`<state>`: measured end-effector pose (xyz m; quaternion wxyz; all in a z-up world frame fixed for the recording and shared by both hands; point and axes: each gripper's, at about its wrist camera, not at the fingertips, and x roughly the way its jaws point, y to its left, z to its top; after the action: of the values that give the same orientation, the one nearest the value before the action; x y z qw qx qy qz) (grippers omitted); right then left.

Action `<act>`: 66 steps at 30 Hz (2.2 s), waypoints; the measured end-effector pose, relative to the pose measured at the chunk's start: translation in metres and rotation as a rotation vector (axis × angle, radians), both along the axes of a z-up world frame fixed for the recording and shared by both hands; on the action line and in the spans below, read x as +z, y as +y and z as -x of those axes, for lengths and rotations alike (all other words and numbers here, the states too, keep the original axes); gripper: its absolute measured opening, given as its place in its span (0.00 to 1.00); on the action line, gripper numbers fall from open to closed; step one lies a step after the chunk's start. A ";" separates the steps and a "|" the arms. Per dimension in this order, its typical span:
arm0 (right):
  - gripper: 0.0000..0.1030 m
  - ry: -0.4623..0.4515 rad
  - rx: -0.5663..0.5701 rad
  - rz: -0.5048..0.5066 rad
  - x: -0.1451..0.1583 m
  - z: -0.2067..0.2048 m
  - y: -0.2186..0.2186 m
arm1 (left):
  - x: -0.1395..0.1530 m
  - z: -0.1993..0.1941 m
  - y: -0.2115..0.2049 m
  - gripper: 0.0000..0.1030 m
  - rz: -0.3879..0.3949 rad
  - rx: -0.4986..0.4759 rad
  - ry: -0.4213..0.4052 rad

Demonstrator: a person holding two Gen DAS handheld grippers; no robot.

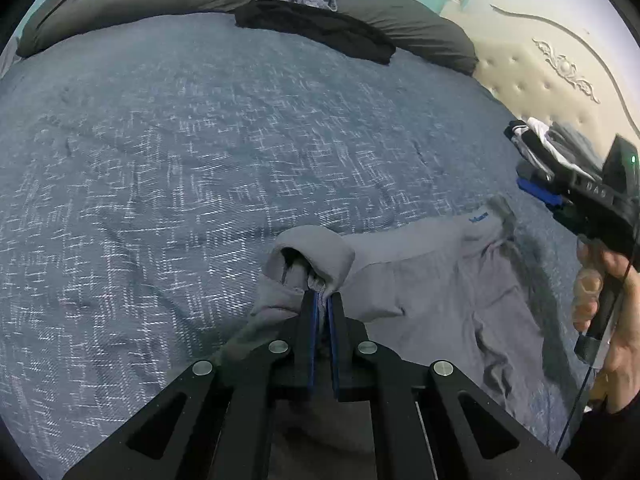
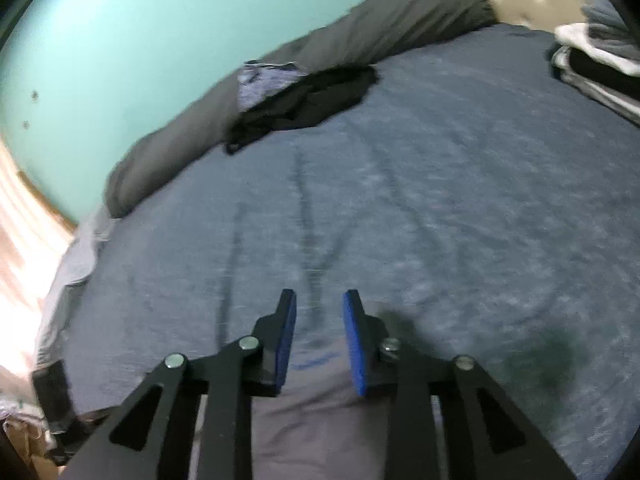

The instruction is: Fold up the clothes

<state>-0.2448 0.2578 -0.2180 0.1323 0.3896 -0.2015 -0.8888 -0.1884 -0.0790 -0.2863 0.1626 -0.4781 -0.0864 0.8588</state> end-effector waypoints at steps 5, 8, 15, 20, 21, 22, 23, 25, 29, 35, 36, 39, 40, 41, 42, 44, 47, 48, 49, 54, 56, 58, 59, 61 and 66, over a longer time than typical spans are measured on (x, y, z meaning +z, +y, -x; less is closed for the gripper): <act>0.25 -0.024 0.195 0.132 -0.003 0.006 -0.044 | 0.003 -0.003 0.003 0.05 -0.010 -0.015 0.015; 0.25 -0.076 0.299 0.198 -0.012 0.009 -0.070 | 0.003 -0.002 0.006 0.05 -0.012 -0.020 0.016; 0.31 -0.141 0.446 0.202 -0.026 0.008 -0.117 | 0.002 -0.001 0.013 0.05 -0.008 -0.045 0.021; 0.31 -0.170 0.525 0.204 -0.035 0.003 -0.138 | 0.001 -0.001 0.018 0.05 -0.005 -0.060 0.025; 0.31 -0.172 0.538 0.198 -0.037 0.001 -0.141 | 0.001 -0.001 0.017 0.05 -0.007 -0.060 0.025; 0.31 -0.177 0.550 0.189 -0.039 0.000 -0.144 | 0.001 -0.001 0.016 0.05 -0.009 -0.060 0.025; 0.31 -0.181 0.560 0.184 -0.041 -0.002 -0.147 | 0.002 -0.001 0.016 0.05 -0.009 -0.060 0.025; 0.23 -0.186 0.572 0.190 -0.045 -0.002 -0.151 | 0.002 -0.001 0.016 0.05 -0.010 -0.062 0.028; 0.04 -0.162 0.581 0.188 -0.043 -0.005 -0.149 | 0.003 -0.003 0.014 0.05 -0.012 -0.062 0.029; 0.01 -0.136 0.574 0.201 -0.039 -0.005 -0.147 | 0.008 -0.007 0.010 0.09 -0.012 -0.054 0.040; 0.01 -0.133 0.571 0.204 -0.039 -0.005 -0.146 | 0.009 -0.009 0.008 0.11 -0.010 -0.049 0.042; 0.01 -0.122 0.549 0.221 -0.035 -0.004 -0.139 | 0.014 -0.011 0.000 0.29 -0.004 -0.024 0.055; 0.01 -0.118 0.539 0.225 -0.034 -0.003 -0.136 | 0.016 -0.012 -0.004 0.30 -0.005 -0.013 0.060; 0.01 -0.114 0.532 0.229 -0.032 -0.002 -0.133 | 0.017 -0.012 -0.007 0.31 -0.003 -0.002 0.064; 0.01 -0.113 0.529 0.232 -0.032 -0.002 -0.132 | 0.018 -0.012 -0.010 0.31 0.000 0.008 0.068; 0.01 -0.112 0.524 0.239 -0.031 -0.001 -0.129 | 0.016 -0.010 -0.013 0.31 0.015 0.019 0.070; 0.01 -0.110 0.523 0.244 -0.030 0.000 -0.125 | 0.012 -0.007 -0.019 0.31 0.016 0.034 0.068; 0.01 -0.108 0.525 0.244 -0.029 -0.001 -0.125 | 0.012 -0.007 -0.020 0.31 0.018 0.035 0.073; 0.01 -0.106 0.527 0.244 -0.029 -0.001 -0.125 | 0.013 -0.007 -0.020 0.31 0.028 0.038 0.084; 0.01 -0.101 0.538 0.251 -0.028 -0.001 -0.129 | 0.013 -0.005 -0.012 0.31 0.043 -0.012 0.104; 0.01 -0.098 0.543 0.254 -0.028 -0.001 -0.131 | 0.012 -0.006 -0.006 0.31 0.043 -0.045 0.104; 0.01 -0.095 0.541 0.255 -0.027 -0.001 -0.132 | 0.010 -0.005 -0.001 0.30 0.054 -0.064 0.095; 0.01 -0.094 0.539 0.254 -0.026 -0.001 -0.132 | 0.009 -0.005 -0.001 0.23 0.049 -0.070 0.090; 0.01 -0.093 0.534 0.256 -0.025 -0.001 -0.131 | 0.009 -0.005 -0.001 0.03 0.042 -0.073 0.087; 0.01 -0.085 0.518 0.258 -0.024 0.000 -0.130 | 0.021 -0.012 -0.012 0.03 0.033 -0.017 0.130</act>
<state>-0.2449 0.1278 -0.2424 0.3949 0.4448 -0.2121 -0.7754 -0.1767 -0.0911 -0.2649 0.1674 -0.4247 -0.0573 0.8879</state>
